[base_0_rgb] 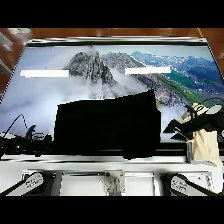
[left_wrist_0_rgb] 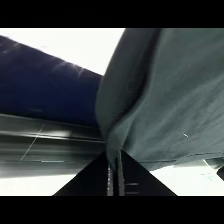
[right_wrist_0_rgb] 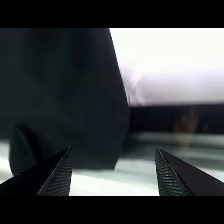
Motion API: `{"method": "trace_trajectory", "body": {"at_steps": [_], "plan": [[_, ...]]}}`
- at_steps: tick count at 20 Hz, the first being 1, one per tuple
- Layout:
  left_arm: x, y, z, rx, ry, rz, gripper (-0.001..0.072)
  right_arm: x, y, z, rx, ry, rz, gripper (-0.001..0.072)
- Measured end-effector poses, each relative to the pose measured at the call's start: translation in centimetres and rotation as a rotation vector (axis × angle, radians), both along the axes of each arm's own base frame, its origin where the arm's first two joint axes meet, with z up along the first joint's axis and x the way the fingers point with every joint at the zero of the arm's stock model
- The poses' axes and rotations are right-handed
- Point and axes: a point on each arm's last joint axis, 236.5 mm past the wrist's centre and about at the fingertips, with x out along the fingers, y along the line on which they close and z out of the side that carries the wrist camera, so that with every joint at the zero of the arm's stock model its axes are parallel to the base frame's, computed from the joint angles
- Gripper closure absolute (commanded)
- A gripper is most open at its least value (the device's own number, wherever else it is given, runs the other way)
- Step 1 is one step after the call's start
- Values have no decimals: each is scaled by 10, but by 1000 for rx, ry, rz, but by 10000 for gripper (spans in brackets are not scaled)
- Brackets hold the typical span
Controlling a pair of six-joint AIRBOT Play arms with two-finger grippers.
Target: Fold the shirts.
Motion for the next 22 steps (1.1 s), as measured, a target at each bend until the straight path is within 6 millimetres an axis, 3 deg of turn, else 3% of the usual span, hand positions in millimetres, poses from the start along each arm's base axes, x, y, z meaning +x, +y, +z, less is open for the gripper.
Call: {"method": "trace_trajectory", "body": {"at_steps": [7, 9, 12, 14, 16, 18, 19, 20, 22], "plan": [[2, -4, 3, -22, -9, 0, 660, -25, 39, -40, 105, 3, -100, 119], [2, -5, 4, -25, -12, -2, 660, -27, 44, -46, 116, 2, -131, 367], [7, -7, 7, -38, -41, -6, 663, -17, 43, -53, 104, -39, -181, 650], [17, -5, 14, -32, -88, -9, 664, -3, 50, -44, 150, -94, -187, 651], [41, 8, 37, 24, -195, -14, 664, 21, 63, -11, 255, -221, -129, 652], [79, 31, 86, 137, -382, -18, 664, 60, 64, 40, 305, -415, -84, 652], [98, 44, 123, 213, -494, -24, 664, 82, 62, 74, 310, -533, -67, 652], [118, 56, 172, 306, -637, -21, 663, 105, 58, 117, 296, -671, -42, 651], [141, 74, 291, 512, -938, 5, 663, 136, 50, 216, 227, -959, 13, 652]]}}
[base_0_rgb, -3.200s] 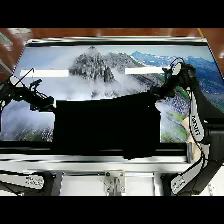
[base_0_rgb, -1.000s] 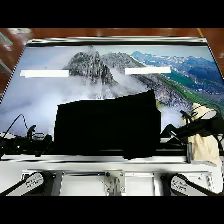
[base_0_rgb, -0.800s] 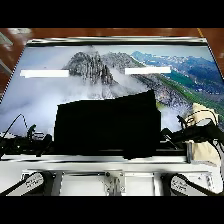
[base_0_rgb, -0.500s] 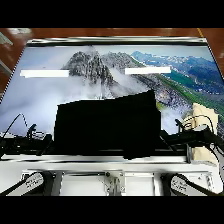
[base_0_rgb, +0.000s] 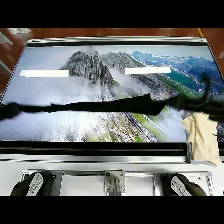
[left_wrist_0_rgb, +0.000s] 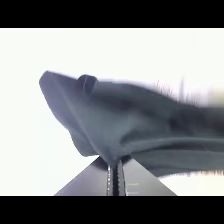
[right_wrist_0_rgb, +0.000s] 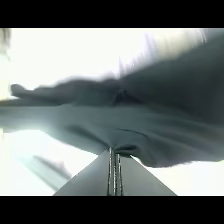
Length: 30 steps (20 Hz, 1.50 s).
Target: Fold the shirts.
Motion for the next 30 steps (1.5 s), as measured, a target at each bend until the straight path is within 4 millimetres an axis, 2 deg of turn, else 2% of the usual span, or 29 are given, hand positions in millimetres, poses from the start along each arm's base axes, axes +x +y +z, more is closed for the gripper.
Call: {"method": "trace_trajectory", "body": {"at_steps": [1, 3, 4, 5, 6, 8, 9, 11, 12, 15, 17, 19, 22, 24, 28, 30], "plan": [[0, 3, 69, 97, -168, 27, 663, 7, -2, 54, -46, -146, -15, 651], [-23, -6, 191, 250, -459, 72, 663, 4, -9, 169, -165, -443, -89, 652], [-44, -17, 246, 324, -592, 86, 663, -8, -10, 225, -232, -582, -137, 652], [-67, -30, 290, 382, -699, 95, 663, -25, -12, 275, -297, -706, -190, 651], [-93, -45, 331, 437, -809, 105, 663, -44, -13, 316, -354, -811, -246, 651], [-140, -70, 384, 537, -959, 126, 663, -91, -13, 380, -456, -973, -349, 651], [-162, -80, 402, 582, -1014, 139, 663, -115, -11, 401, -495, -1029, -391, 651], [-197, -95, 426, 620, -1095, 172, 663, -159, -8, 429, -548, -1109, -469, 652], [-209, -100, 431, 626, -1114, 187, 663, -175, -7, 436, -567, -1126, -500, 652], [-223, -104, 420, 651, -1052, 205, 663, -205, -12, 430, -627, -1085, -565, 651], [-214, -98, 390, 652, -920, 187, 663, -205, -23, 407, -679, -974, -575, 652], [-201, -89, 359, 629, -796, 160, 663, -196, -33, 379, -708, -845, -557, 652], [-170, -75, 305, 588, -614, 72, 663, -167, -45, 324, -717, -596, -467, 652], [-142, -61, 260, 558, -477, 12, 663, -142, -51, 288, -697, -439, -386, 652], [-75, -30, 149, 446, -163, -84, 663, -75, -75, 206, -623, -97, -242, 653], [-41, -17, 92, 373, -14, -121, 663, -36, -82, 153, -601, 77, -157, 652]]}}
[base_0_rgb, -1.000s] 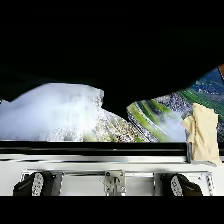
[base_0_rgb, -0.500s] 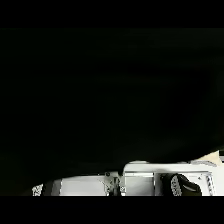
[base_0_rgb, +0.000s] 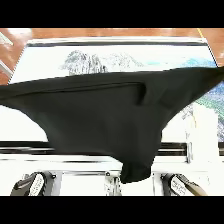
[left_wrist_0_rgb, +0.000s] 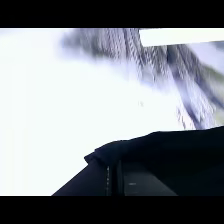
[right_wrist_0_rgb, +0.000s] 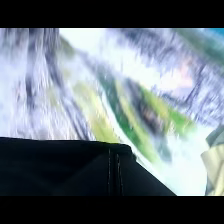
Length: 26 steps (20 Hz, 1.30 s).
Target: Fold the shirts.
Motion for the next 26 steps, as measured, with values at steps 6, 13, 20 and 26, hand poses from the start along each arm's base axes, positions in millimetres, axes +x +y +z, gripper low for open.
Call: {"method": "trace_trajectory", "body": {"at_steps": [6, 13, 20, 26], "plan": [[93, 28, -121, -91, 233, 12, 662, 141, 34, -144, -78, 192, 48, 652], [195, 47, -192, -111, 136, 96, 661, 255, 87, -241, -40, 54, -15, 652], [255, 45, -238, -180, 31, 183, 661, 274, 102, -304, 52, 114, -105, 651], [229, 22, -300, -237, 269, 115, 661, 247, 99, -329, 47, 266, -115, 651]]}}
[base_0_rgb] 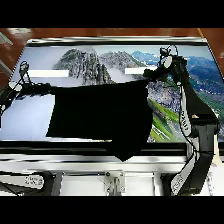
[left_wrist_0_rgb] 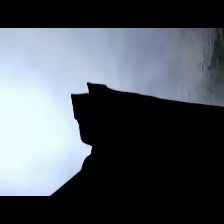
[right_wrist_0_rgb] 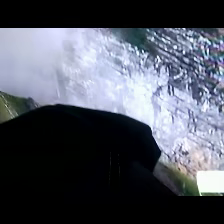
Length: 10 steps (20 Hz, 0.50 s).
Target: Fold the shirts.
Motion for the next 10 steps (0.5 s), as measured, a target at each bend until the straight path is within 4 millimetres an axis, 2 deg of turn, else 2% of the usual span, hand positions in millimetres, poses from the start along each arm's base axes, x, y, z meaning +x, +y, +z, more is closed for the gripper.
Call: {"method": "trace_trajectory", "body": {"at_steps": [6, 7, 8, 9, 10], "plan": [[-55, -16, -23, -34, 275, -132, 658, -77, -4, -23, -14, 334, 43, 651], [-64, -18, -29, -45, 320, -140, 621, -87, -1, -28, -11, 377, 48, 651], [-71, -19, -35, -59, 359, -140, 522, -95, 2, -32, -7, 410, 50, 651], [-77, -20, -41, -74, 399, -133, 293, -104, 6, -36, -5, 445, 54, 586], [-82, -22, -45, -89, 431, -122, 142, -110, 10, -39, 1, 471, 57, 391]]}}
